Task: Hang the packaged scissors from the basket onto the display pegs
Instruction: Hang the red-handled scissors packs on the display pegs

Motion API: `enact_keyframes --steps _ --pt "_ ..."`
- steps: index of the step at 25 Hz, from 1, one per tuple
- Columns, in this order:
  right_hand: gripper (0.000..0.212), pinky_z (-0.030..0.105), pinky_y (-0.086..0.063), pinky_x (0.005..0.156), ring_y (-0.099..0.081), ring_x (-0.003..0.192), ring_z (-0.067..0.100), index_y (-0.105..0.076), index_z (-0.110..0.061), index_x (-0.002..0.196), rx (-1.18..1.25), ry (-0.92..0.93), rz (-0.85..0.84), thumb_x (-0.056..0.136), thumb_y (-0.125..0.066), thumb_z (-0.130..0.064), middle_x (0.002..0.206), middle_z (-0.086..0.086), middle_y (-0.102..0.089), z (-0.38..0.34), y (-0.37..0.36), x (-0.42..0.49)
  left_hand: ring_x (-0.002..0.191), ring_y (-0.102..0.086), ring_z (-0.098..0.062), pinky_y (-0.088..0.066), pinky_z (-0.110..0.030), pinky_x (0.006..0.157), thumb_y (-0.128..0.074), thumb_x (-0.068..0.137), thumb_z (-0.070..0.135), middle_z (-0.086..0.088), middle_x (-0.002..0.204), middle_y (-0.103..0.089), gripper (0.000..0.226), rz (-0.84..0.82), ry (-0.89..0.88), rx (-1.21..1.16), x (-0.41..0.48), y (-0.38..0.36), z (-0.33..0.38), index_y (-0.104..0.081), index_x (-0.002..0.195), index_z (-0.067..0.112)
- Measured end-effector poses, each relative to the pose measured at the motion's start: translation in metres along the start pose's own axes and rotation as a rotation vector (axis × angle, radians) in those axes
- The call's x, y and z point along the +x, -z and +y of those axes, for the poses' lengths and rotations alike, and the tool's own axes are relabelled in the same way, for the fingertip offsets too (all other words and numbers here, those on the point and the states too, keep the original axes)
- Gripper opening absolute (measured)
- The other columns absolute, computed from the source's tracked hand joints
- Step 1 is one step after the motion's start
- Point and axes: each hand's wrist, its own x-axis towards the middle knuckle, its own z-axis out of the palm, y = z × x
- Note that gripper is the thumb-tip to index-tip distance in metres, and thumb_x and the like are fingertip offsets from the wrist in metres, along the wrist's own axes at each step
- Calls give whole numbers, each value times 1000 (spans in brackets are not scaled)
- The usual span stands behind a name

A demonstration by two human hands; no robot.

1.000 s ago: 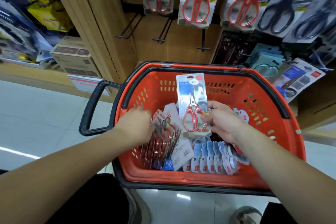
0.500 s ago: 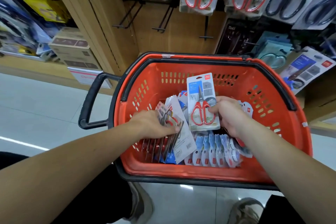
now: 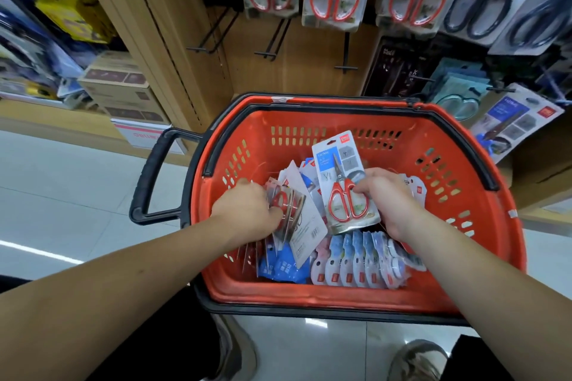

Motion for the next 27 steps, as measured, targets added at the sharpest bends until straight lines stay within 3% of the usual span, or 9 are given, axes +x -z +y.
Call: enact_keyframes --steps 4,9,14,16,19,21,23,25,27 --pt "26 46 -61 81 -78 83 32 -73 -8 103 15 11 -68 86 -57 3 90 13 -81 2 -2 -12 94 -61 -34 -47 -38 72 -50 100 35 -10 120 -53 27 185 -71 83 -13 25 10 -49 76 22" --pt "33 53 -64 79 -78 88 36 -65 -8 116 175 36 -94 87 -55 4 99 15 -80 -16 1 -22 73 -57 -28 -45 -40 58 -53 101 25 -6 107 -53 16 622 -331 59 -32 41 29 -61 97 11" --pt "26 54 -62 88 -73 97 35 -72 -5 116 199 -42 -235 100 -52 -9 115 24 -76 -22 -3 -35 91 -73 -34 -60 -42 48 -85 70 7 -16 145 -57 73 450 -784 252 -40 -28 42 -53 135 19" --pt "24 48 -60 85 -73 93 32 -75 -8 113 195 -81 -271 103 -64 -26 111 18 -78 -19 -5 -41 106 -73 -38 -57 -35 46 -75 74 3 -15 144 -62 62 513 -942 358 -41 -38 47 -50 128 19" --pt "23 41 -63 71 -75 81 30 -74 0 115 211 -85 -232 92 -77 -7 99 18 -79 -6 -3 -36 121 -68 -34 -61 -37 66 -49 88 0 -9 141 -65 36 498 -1188 232 -45 -34 49 -49 119 19" --pt "32 46 -64 70 -76 85 34 -70 -1 122 233 -87 -190 91 -73 5 103 21 -78 1 2 -30 115 -67 -25 -60 -42 81 -58 96 12 -4 135 -64 29 318 -1030 -120 -45 -31 47 -48 119 25" --pt "40 59 -62 86 -77 96 37 -68 -10 127 272 -70 -173 90 -73 4 109 18 -79 2 9 -26 94 -64 -17 -55 -37 80 -64 98 27 5 116 -61 20 326 -643 -398 -36 -27 42 -48 110 29" --pt "44 64 -57 96 -77 103 36 -68 -16 126 303 -17 -135 87 -75 3 110 13 -80 -2 15 -25 85 -63 -17 -50 -35 73 -71 94 42 4 106 -59 29 332 -191 -533 -16 -19 29 -47 104 26" --pt "46 62 -57 98 -77 103 33 -69 -19 123 305 56 -96 85 -77 5 108 8 -81 -8 17 -29 82 -62 -20 -41 -33 67 -75 89 50 -2 98 -62 40 254 31 -493 0 -16 15 -49 100 21"
